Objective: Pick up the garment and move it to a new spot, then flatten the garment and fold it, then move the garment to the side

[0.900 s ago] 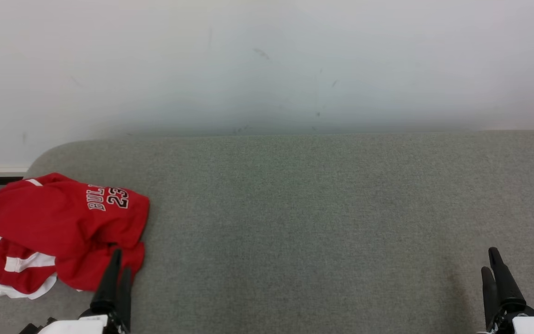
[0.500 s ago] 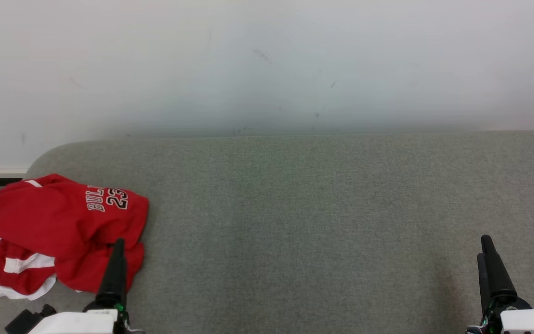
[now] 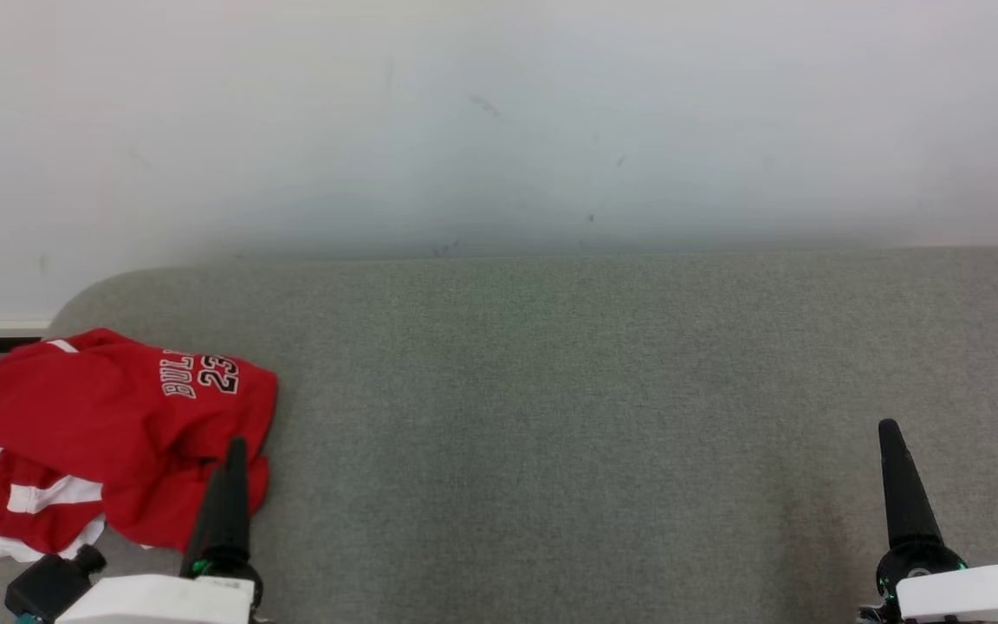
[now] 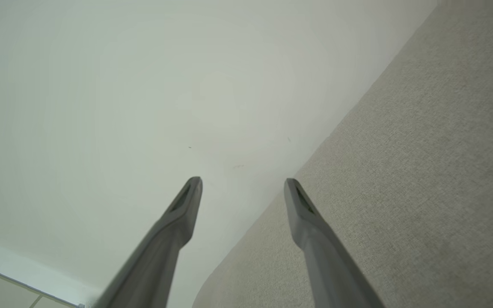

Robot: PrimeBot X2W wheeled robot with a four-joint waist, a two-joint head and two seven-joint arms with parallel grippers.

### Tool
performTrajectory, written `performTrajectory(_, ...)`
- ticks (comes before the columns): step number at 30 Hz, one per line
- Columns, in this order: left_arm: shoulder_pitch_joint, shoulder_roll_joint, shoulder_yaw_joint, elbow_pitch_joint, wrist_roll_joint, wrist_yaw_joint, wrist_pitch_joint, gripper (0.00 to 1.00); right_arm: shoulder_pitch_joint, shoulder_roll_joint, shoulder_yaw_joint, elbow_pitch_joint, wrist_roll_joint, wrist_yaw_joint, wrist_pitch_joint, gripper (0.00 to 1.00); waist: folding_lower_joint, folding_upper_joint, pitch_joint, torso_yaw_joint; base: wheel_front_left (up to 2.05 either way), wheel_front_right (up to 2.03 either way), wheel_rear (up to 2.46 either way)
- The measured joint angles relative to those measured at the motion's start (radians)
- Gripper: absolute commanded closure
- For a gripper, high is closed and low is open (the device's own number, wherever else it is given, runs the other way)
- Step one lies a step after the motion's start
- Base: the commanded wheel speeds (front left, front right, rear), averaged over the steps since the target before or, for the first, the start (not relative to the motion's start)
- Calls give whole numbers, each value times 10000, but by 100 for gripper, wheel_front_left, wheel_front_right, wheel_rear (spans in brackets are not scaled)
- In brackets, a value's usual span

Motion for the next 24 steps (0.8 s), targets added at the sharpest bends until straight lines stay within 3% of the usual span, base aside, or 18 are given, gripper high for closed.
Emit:
performTrajectory(11,92,13,-341,-173,2372,351,-393,0,6,-119,219,-73,-2734,0,-376,0,0,0,-86,41,0,0,0)
performTrajectory(24,218,27,-621,-159,4399,639,-777,0,62,-213,686,257,-5430,0,-755,0,0,0,-141,4,0,0,0)
